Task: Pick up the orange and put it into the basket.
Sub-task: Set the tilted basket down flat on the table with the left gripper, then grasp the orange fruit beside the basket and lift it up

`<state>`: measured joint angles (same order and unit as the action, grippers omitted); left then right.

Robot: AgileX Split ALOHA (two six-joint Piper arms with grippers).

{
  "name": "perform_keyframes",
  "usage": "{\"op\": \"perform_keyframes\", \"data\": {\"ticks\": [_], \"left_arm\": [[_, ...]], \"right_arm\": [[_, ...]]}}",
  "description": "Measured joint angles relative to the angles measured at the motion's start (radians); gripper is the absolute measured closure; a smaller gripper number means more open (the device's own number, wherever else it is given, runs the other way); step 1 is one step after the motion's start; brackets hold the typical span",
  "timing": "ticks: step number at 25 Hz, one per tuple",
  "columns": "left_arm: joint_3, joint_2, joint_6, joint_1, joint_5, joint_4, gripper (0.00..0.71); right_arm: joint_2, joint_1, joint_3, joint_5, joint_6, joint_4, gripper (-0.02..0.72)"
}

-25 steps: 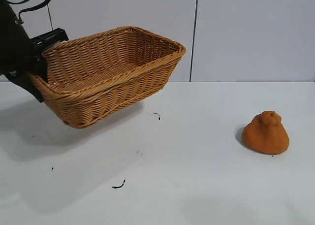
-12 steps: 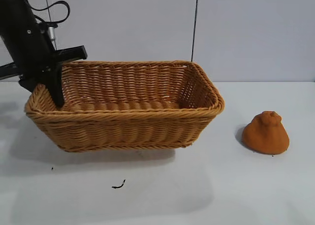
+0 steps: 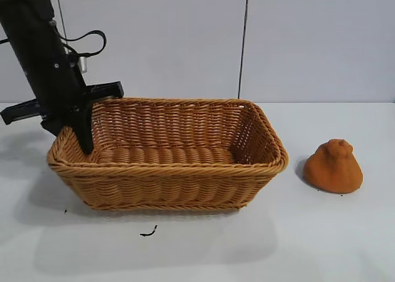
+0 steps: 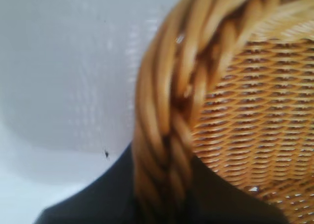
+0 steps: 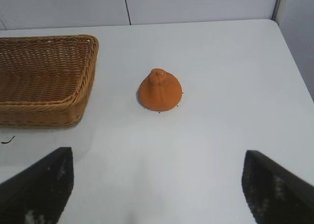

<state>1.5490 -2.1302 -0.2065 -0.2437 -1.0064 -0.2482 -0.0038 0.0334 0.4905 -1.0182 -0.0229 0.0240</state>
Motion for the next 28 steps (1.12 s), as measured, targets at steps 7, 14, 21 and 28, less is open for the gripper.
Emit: {"op": "perform_keyframes", "data": {"ticks": [7,14,21,28], "left_arm": [[-0.009,-0.001,0.0,0.001,0.003,0.01,0.512],[-0.006,-0.001,0.0,0.001,0.001,0.002,0.058],[0.098,0.09,0.012,0.001,-0.081,0.069,0.019],[0.179,0.171,0.019,0.031,-0.157,0.263,0.016]], "right_arm": [[0.0,0.0,0.0,-0.001,0.0,0.0,0.066],[0.0,0.0,0.0,-0.001,0.0,0.0,0.066],[0.0,0.0,0.0,-0.001,0.0,0.0,0.066],[0.0,0.0,0.0,-0.001,0.0,0.0,0.066]]}}
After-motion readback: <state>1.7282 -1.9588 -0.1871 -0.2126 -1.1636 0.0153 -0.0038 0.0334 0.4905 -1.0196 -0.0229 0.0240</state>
